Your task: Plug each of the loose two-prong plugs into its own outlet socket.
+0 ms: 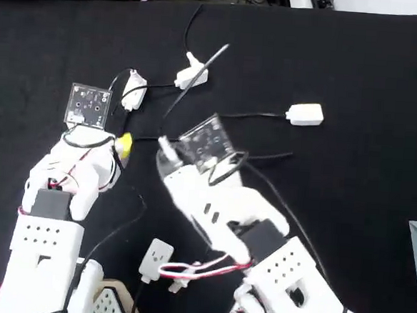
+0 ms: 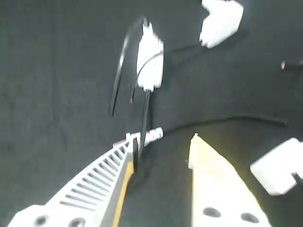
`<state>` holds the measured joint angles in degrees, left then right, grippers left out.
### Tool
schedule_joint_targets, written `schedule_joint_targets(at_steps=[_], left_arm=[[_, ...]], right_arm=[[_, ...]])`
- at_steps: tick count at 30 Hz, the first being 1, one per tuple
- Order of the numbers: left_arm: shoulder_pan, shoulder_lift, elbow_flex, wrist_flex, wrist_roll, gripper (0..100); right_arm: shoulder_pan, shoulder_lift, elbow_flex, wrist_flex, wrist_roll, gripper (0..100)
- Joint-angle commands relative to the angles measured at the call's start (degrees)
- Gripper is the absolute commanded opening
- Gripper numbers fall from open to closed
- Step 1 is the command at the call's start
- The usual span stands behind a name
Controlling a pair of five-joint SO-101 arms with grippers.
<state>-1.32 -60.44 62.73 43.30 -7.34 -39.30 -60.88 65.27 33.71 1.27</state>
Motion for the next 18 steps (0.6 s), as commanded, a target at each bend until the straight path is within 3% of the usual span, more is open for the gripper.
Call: schedule_joint_targets(at_steps=[1,9,12,18], left_arm=[[1.2,-0.8,1.8,-8.0,0.4,20],[9.5,-0.8,4.0,-9.7,0.6,19],[9.7,-1.8,3.8,-9.7,4.6,19],[11.5,-13.5,7.6,-7.4,8.3,20]], right_arm=[[-2.8,-1.1,-0.7,1.3,-0.7,1.1],[-5.4,-1.1,-0.3,1.4,-0.7,1.1],[-5.4,-1.1,0.6,1.4,-0.5,1.1],[-7.8,-1.1,1.2,2.3,-0.5,1.1]])
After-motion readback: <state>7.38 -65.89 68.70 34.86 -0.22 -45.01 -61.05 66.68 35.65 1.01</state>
